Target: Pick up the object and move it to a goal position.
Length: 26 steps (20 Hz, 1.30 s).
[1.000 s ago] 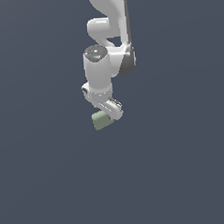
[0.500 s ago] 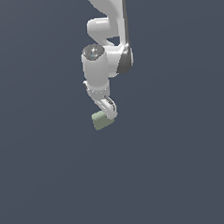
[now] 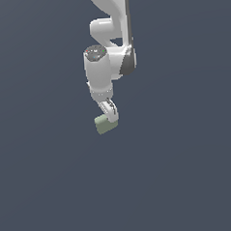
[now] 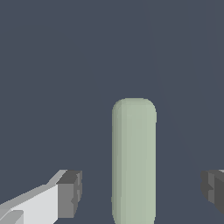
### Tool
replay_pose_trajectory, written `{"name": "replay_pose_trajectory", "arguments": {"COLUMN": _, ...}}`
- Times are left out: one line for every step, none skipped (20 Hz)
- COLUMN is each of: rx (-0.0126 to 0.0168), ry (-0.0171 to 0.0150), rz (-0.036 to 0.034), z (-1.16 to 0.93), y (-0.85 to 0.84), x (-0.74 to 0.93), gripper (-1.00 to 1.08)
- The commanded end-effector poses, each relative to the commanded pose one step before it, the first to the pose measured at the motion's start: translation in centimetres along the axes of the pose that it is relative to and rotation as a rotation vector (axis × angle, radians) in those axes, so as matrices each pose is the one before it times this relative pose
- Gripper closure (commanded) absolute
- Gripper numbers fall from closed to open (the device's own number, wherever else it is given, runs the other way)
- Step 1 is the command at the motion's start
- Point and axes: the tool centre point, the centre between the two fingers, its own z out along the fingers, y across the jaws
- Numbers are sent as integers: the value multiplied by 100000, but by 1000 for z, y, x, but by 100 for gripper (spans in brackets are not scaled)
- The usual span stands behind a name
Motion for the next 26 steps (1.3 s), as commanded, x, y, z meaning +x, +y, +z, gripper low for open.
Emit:
{"name": "replay_pose_trajectory", "arguments": {"rx": 0, "ry": 0, "rz": 9, "z": 0, "y": 1, "x": 1, "gripper": -92}}
{"name": "replay_pose_trajectory", "arguments": {"rx": 0, "ry": 0, "rz": 0, "z": 32, "y": 0, "x": -2, "gripper": -92}}
{"name": "replay_pose_trajectory", "arguments": {"rx": 0, "ry": 0, "rz": 0, "z": 95, "y": 1, "x": -6, "gripper": -92}}
{"name": "replay_pose_trajectory", "arguments": {"rx": 0, "ry": 0, "rz": 0, "z": 159, "y": 2, "x": -9, "gripper": -92}}
{"name": "replay_pose_trajectory", "arguments": {"rx": -10, "ry": 12, "rz": 67, "z": 223, "y": 21, "x": 15, "gripper": -92}}
{"name": "replay_pose_trajectory", "arguments": {"rx": 0, "ry": 0, "rz": 0, "z": 287, "y": 5, "x": -17, "gripper": -92}}
{"name": "replay_pose_trajectory", "arguments": {"rx": -10, "ry": 13, "rz": 67, "z": 352, "y": 24, "x": 8, "gripper": -92}}
{"name": "replay_pose_trajectory", "arguments": {"rx": -7, "ry": 10, "rz": 47, "z": 417, "y": 20, "x": -4, "gripper": -92}}
{"name": "replay_pose_trajectory", "arguments": {"rx": -10, "ry": 14, "rz": 67, "z": 480, "y": 25, "x": 1, "gripper": -92}}
{"name": "replay_pose_trajectory", "arguments": {"rx": -6, "ry": 9, "rz": 48, "z": 537, "y": 19, "x": -10, "gripper": -92}}
{"name": "replay_pose_trajectory", "arguments": {"rx": -7, "ry": 9, "rz": 68, "z": 516, "y": 20, "x": 2, "gripper": -92}}
{"name": "replay_pose_trajectory", "arguments": {"rx": -2, "ry": 2, "rz": 49, "z": 456, "y": 9, "x": -1, "gripper": -92}}
{"name": "replay_pose_trajectory", "arguments": {"rx": 0, "ry": 0, "rz": 0, "z": 395, "y": -10, "x": -18, "gripper": -92}}
{"name": "replay_pose_trajectory", "arguments": {"rx": 6, "ry": -11, "rz": 47, "z": 334, "y": -1, "x": 9, "gripper": -92}}
{"name": "replay_pose_trajectory", "arguments": {"rx": 0, "ry": 0, "rz": 0, "z": 270, "y": -18, "x": -9, "gripper": -92}}
{"name": "replay_pose_trajectory", "arguments": {"rx": 16, "ry": -26, "rz": 38, "z": 206, "y": -6, "x": 14, "gripper": -92}}
{"name": "replay_pose_trajectory", "arguments": {"rx": 0, "ry": 0, "rz": 0, "z": 144, "y": -16, "x": -3, "gripper": -92}}
{"name": "replay_pose_trajectory", "arguments": {"rx": 0, "ry": 0, "rz": 0, "z": 85, "y": -11, "x": -2, "gripper": -92}}
{"name": "replay_pose_trajectory", "arguments": {"rx": 0, "ry": 0, "rz": 0, "z": 28, "y": -4, "x": 0, "gripper": -92}}
{"name": "replay_pose_trajectory", "arguments": {"rx": 0, "ry": 0, "rz": 0, "z": 0, "y": 0, "x": 0, "gripper": 108}}
{"name": "replay_pose_trajectory", "arguments": {"rx": 0, "ry": 0, "rz": 0, "z": 0, "y": 0, "x": 0, "gripper": 108}}
{"name": "replay_pose_trajectory", "arguments": {"rx": 0, "ry": 0, "rz": 0, "z": 0, "y": 0, "x": 0, "gripper": 108}}
{"name": "replay_pose_trajectory", "arguments": {"rx": 0, "ry": 0, "rz": 0, "z": 0, "y": 0, "x": 0, "gripper": 108}}
{"name": "replay_pose_trajectory", "arguments": {"rx": 0, "ry": 0, "rz": 0, "z": 0, "y": 0, "x": 0, "gripper": 108}}
{"name": "replay_pose_trajectory", "arguments": {"rx": 0, "ry": 0, "rz": 0, "z": 0, "y": 0, "x": 0, "gripper": 108}}
{"name": "replay_pose_trajectory", "arguments": {"rx": 0, "ry": 0, "rz": 0, "z": 0, "y": 0, "x": 0, "gripper": 108}}
